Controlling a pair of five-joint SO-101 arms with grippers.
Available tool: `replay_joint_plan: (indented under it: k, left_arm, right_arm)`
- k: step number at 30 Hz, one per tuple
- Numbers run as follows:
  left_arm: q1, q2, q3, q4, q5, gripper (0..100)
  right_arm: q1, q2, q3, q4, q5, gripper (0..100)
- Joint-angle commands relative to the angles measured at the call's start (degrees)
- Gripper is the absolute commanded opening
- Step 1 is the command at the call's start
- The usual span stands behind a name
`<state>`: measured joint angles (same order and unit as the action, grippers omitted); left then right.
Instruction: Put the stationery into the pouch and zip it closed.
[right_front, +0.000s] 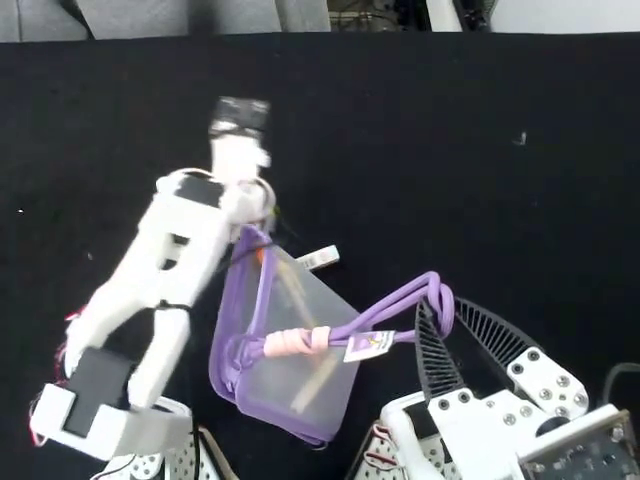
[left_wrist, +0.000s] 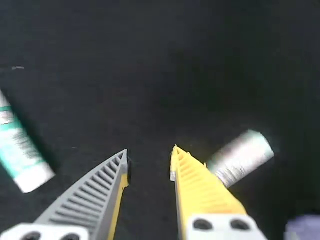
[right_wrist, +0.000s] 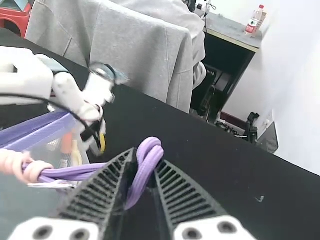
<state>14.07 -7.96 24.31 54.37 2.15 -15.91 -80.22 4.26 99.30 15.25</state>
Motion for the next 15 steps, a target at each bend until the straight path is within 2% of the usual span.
replay_joint_plan:
  k: [1,4,8,15]
  left_arm:
    - [5.85,-0.18,-2.15,3.52,-2.9,15]
    - [7.96,0.97,-2.07,5.19,-8.09,15]
    - [9.1,4.92,-2.42,5.71,-14.95,15]
    - [13.14,11.43,-3.47,4.66,-19.52,15]
  right_arm:
    - [2.29,4.53,-0.4,1.67,-0.35,1.1]
    - [5.71,7.34,-2.24,1.49,-0.44,1.1]
    - [6.15,9.54,-5.05,1.67,-0.53,1.1]
    - [6.15,9.89,-5.14,1.76,-0.53,1.1]
